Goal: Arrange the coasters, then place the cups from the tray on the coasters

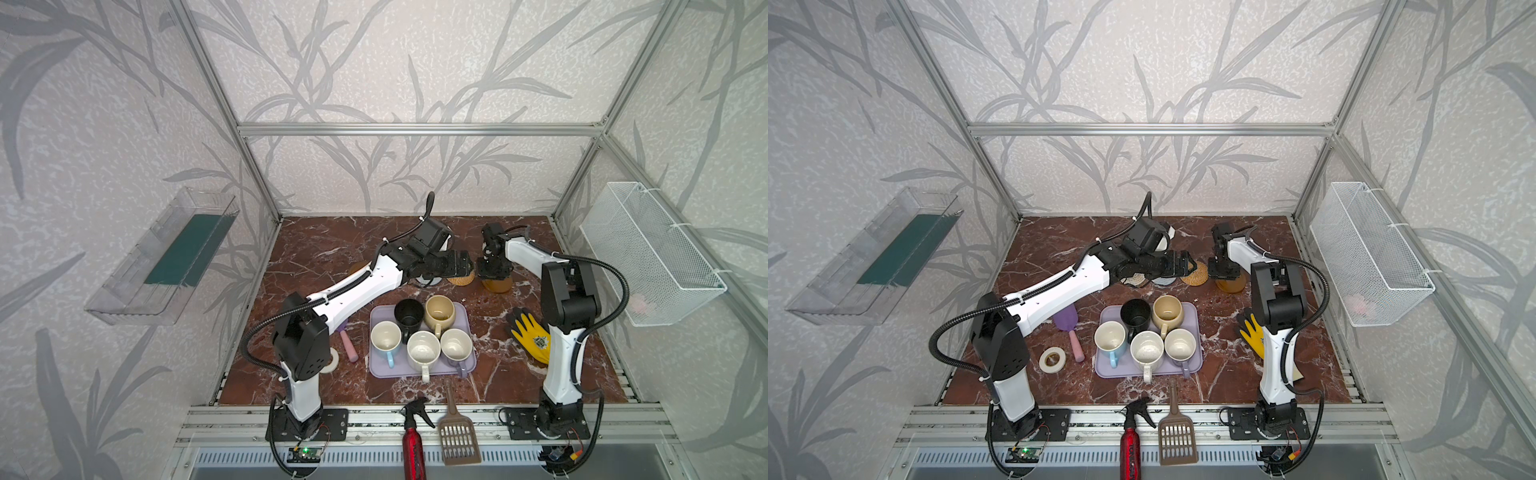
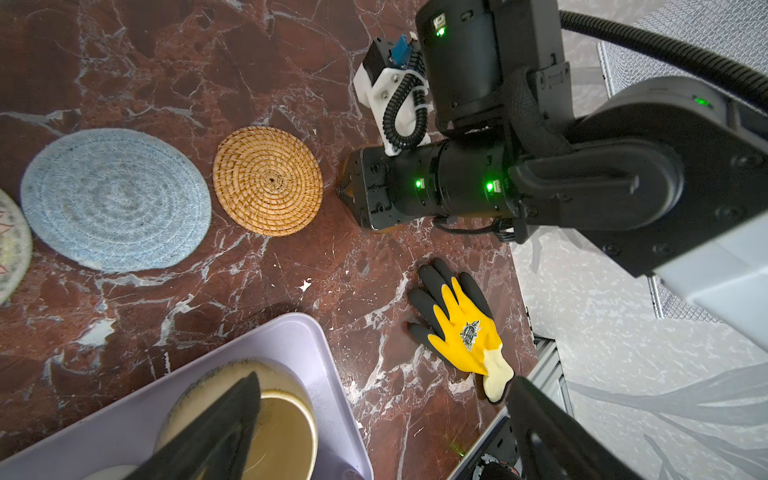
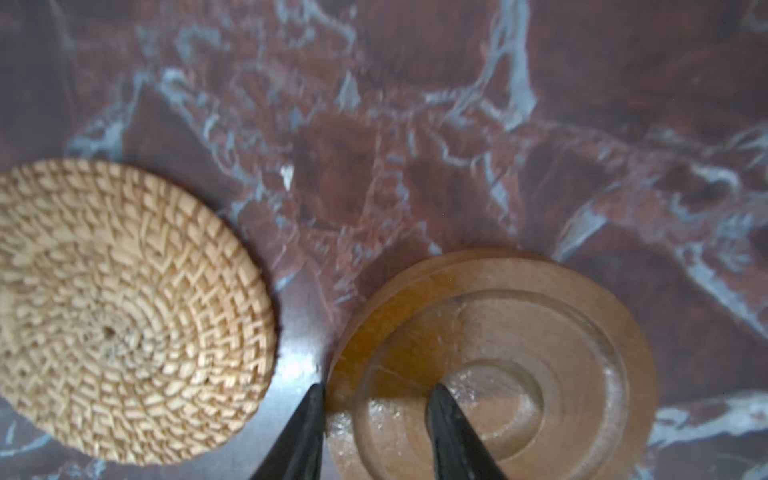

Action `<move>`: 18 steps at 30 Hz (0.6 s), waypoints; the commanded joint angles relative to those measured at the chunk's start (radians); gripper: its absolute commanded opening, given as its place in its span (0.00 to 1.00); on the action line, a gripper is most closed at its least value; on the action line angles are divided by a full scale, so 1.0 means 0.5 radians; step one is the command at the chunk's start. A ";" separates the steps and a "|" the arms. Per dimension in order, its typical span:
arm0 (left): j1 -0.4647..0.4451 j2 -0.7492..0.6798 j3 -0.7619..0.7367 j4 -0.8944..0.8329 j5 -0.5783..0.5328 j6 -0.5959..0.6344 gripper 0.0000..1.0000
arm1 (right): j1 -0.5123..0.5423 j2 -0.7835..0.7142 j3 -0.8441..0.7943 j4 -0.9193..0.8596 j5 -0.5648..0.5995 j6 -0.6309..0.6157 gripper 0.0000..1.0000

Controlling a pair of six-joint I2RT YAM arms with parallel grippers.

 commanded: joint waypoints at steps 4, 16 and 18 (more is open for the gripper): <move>-0.001 -0.066 -0.019 0.007 -0.040 0.001 0.95 | -0.012 0.125 0.029 -0.037 -0.153 -0.037 0.40; -0.002 -0.080 -0.086 0.063 -0.036 -0.026 0.95 | 0.021 0.169 0.171 -0.102 -0.147 -0.053 0.40; -0.004 -0.096 -0.100 0.063 -0.041 -0.026 0.95 | 0.021 0.154 0.138 -0.065 -0.135 -0.040 0.40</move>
